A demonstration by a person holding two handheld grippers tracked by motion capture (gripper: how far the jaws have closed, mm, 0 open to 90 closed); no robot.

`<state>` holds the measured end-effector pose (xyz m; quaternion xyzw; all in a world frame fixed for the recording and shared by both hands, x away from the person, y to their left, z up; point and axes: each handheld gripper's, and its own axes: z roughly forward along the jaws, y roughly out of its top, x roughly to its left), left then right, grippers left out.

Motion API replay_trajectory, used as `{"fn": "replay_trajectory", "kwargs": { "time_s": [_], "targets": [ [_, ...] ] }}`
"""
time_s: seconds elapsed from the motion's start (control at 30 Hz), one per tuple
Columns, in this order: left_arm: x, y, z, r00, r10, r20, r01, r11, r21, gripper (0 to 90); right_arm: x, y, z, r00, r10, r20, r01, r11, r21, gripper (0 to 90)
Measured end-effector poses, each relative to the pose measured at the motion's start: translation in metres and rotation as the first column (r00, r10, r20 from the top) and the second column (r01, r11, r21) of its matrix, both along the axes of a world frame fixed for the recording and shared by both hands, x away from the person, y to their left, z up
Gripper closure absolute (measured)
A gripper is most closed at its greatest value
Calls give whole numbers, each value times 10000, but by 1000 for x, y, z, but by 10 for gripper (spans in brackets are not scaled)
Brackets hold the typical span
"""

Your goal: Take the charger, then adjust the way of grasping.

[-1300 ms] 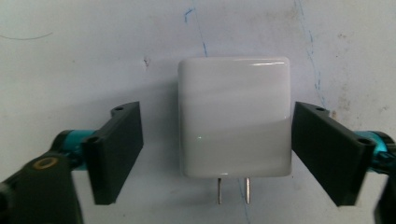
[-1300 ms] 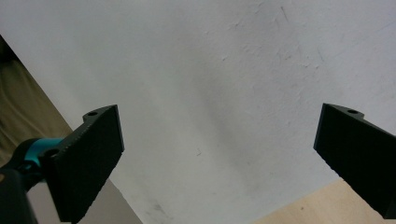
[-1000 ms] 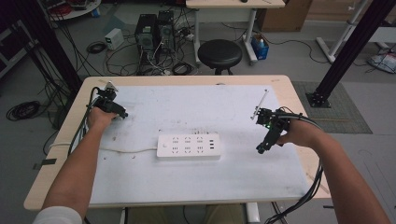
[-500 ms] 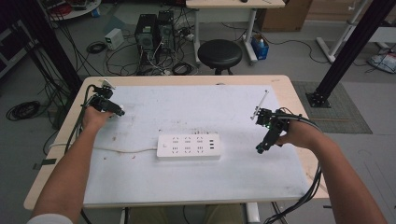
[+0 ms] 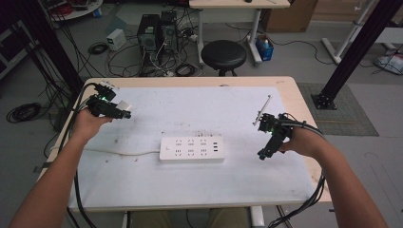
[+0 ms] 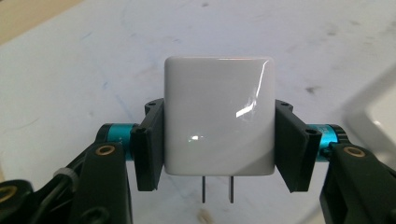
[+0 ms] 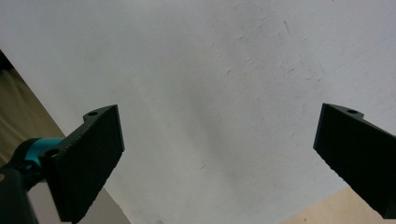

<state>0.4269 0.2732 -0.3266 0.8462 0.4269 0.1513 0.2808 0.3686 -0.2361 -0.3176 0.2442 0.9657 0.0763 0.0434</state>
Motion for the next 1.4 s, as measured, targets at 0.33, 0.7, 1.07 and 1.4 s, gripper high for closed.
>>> {"fn": "replay_trajectory", "kwargs": {
  "time_s": [0.33, 0.7, 1.07, 1.4],
  "targets": [
    [-40, -30, 26, 9920, -1264, 69, 1260, 9909, 466, 426, -10, -1, 3, 9997, 91, 218, -98, 9994, 336, 10],
    [-81, -67, 38, 9670, -2519, 373, 2512, 9677, 232, 425, -16, 4, 4, 9988, 234, 432, -256, 9984, 507, 11],
    [-90, -89, 48, 9351, -3511, 489, 3492, 9360, 434, 425, -18, 18, 7, 9973, 27, 739, -79, 9975, 705, 11],
    [-89, -101, 50, 9130, -4042, 547, 4018, 9144, 501, 425, -26, 29, 16, 9935, -208, 1123, 76, 9932, 1161, 11]
  ]
}}
